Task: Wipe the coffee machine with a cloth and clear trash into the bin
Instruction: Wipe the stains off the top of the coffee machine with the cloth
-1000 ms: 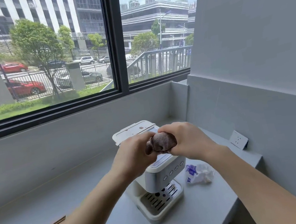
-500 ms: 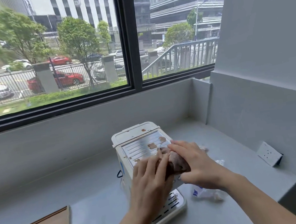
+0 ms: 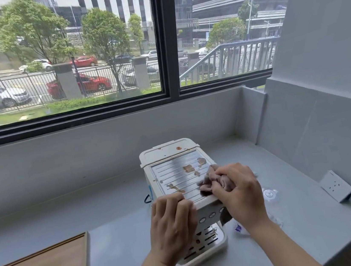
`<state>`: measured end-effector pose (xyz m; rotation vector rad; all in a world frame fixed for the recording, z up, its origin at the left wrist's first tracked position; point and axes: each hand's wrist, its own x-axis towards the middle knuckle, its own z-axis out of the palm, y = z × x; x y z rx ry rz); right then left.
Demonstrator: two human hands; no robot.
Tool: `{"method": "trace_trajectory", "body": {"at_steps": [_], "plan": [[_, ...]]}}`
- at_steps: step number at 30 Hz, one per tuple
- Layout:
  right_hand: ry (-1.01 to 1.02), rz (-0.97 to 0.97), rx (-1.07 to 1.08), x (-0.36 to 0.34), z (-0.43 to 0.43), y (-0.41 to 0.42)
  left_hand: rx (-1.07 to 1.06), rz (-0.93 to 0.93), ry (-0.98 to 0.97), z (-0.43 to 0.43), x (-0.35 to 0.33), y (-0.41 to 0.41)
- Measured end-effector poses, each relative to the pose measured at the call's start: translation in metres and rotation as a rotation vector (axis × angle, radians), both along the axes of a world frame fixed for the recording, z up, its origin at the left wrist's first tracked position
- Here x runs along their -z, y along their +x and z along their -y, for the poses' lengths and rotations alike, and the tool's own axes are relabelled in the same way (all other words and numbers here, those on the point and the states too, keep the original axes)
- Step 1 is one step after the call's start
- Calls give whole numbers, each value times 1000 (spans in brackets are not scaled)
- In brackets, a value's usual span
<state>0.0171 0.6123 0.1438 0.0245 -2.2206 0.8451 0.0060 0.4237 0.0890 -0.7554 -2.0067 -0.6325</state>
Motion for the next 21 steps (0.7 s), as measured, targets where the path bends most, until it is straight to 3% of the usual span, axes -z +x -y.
{"method": "trace_trajectory", "body": {"at_steps": [5, 10, 15, 17, 21], "plan": [[159, -84, -142, 3, 9, 4, 32, -84, -17, 4, 7, -6], [52, 168, 10, -20, -4, -29, 27, -99, 11, 2, 8, -5], [310, -4, -93, -10, 11, -15, -18, -149, -1, 0, 0, -10], [217, -17, -65, -25, 7, -23, -32, -161, 0, -1, 0, -11], [-319, -223, -85, -67, 4, -41, -27, -154, 26, -2, 2, -9]]}}
